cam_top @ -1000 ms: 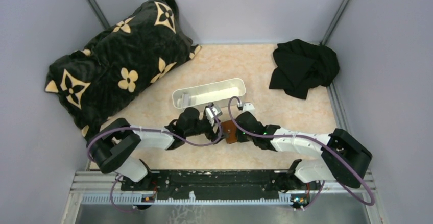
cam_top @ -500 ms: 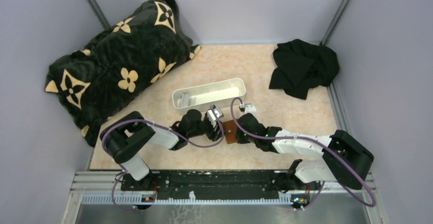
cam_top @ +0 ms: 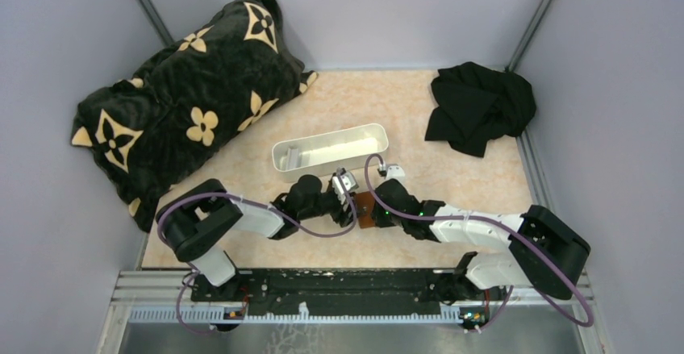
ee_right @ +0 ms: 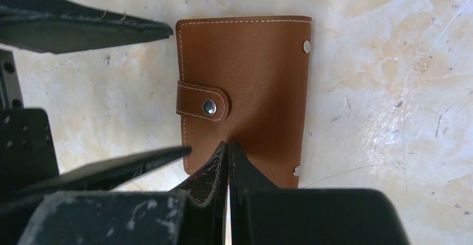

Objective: Take the credit cards out of the card holder

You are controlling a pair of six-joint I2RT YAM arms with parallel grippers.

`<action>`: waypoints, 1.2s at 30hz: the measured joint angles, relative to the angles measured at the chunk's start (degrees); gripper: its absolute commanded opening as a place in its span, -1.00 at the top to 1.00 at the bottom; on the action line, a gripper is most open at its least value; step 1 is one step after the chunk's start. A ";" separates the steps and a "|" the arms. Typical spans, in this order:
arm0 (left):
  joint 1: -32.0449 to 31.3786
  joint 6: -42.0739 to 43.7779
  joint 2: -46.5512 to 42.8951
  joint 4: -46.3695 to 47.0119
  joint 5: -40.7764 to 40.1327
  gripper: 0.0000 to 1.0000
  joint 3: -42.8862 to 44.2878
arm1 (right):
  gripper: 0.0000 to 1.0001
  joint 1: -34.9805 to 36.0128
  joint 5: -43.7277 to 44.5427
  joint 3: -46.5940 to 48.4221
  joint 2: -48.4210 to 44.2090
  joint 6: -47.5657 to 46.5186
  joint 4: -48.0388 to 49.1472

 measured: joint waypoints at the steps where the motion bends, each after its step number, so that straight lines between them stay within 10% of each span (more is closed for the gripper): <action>1: -0.55 0.20 -0.66 -0.24 0.02 -0.48 0.00 | 1.00 0.00 0.07 0.00 0.00 0.17 0.00; 19: -2.91 5.42 6.43 -0.68 -2.40 -0.11 5.70 | 1.00 0.00 4.76 -5.38 -16.74 2.97 -4.46; 31: -3.17 5.51 6.91 1.16 -2.95 0.91 5.16 | 1.00 0.00 4.98 -5.51 -11.58 2.32 -4.63; 36: -3.39 5.27 6.82 2.60 -2.99 1.00 4.44 | 1.00 0.00 3.43 -4.98 -8.68 1.51 -2.86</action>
